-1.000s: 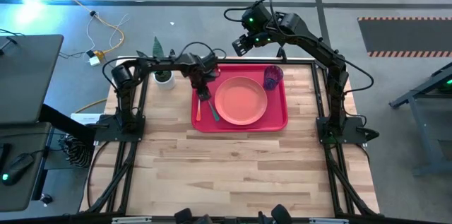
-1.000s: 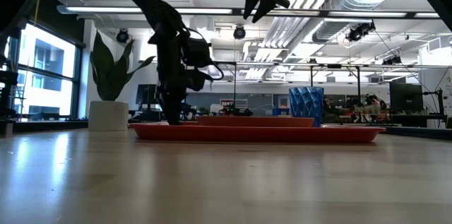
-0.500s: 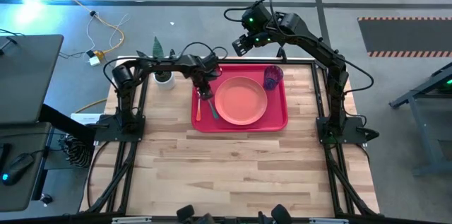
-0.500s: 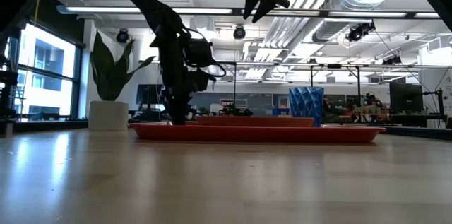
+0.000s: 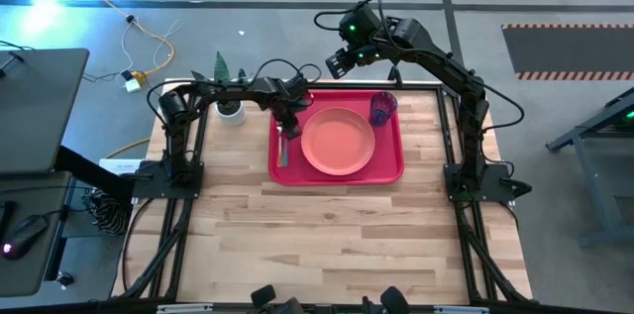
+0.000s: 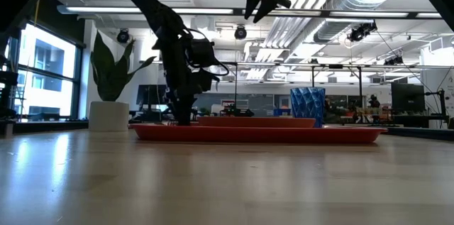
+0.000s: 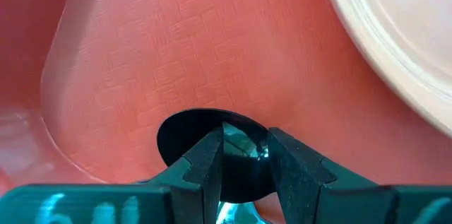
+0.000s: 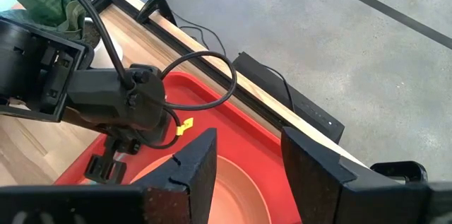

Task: Pick and place plate/cup/fork/spoon on tray
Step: Adjust the utensils on the pink tray, then adjust the orange plate on the pink tray

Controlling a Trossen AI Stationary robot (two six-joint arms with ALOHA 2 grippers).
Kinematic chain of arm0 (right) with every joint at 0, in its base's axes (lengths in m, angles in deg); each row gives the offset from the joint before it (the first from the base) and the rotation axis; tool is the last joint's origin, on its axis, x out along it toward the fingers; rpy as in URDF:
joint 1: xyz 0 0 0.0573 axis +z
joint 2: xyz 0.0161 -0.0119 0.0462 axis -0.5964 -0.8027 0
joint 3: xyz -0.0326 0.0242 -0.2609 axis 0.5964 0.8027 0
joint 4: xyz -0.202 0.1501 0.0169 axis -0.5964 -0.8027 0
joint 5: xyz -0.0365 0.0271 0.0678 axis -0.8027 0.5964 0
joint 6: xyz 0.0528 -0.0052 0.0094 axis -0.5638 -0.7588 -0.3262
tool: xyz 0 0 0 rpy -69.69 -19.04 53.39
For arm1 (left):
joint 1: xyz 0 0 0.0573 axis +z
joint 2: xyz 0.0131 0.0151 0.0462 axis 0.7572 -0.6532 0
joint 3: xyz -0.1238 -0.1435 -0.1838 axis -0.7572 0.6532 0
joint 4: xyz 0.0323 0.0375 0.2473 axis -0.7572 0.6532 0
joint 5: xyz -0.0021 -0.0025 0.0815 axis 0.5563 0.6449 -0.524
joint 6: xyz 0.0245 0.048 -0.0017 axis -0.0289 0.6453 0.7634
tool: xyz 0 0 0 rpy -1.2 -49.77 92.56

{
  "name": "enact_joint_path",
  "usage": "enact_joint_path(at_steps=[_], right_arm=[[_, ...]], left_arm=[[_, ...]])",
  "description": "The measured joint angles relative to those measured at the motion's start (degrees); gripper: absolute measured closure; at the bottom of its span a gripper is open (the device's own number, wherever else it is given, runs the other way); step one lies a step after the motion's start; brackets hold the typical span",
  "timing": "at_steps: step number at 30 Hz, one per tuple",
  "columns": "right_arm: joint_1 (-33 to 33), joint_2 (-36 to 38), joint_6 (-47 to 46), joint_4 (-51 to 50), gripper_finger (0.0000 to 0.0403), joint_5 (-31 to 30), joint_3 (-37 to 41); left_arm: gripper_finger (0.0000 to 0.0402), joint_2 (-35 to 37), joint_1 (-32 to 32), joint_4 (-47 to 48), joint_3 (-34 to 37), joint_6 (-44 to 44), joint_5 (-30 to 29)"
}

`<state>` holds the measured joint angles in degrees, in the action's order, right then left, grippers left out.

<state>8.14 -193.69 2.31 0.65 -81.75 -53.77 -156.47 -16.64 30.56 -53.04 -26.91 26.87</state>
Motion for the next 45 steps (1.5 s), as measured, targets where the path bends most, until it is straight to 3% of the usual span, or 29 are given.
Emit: enact_joint_path(at_steps=[45], right_arm=[[0.0, 0.0, 0.02, -0.15, 0.0253, 0.44, 0.02]], left_arm=[[0.0298, 1.66, 0.02, 4.52, -2.78, -1.03, 0.02]])
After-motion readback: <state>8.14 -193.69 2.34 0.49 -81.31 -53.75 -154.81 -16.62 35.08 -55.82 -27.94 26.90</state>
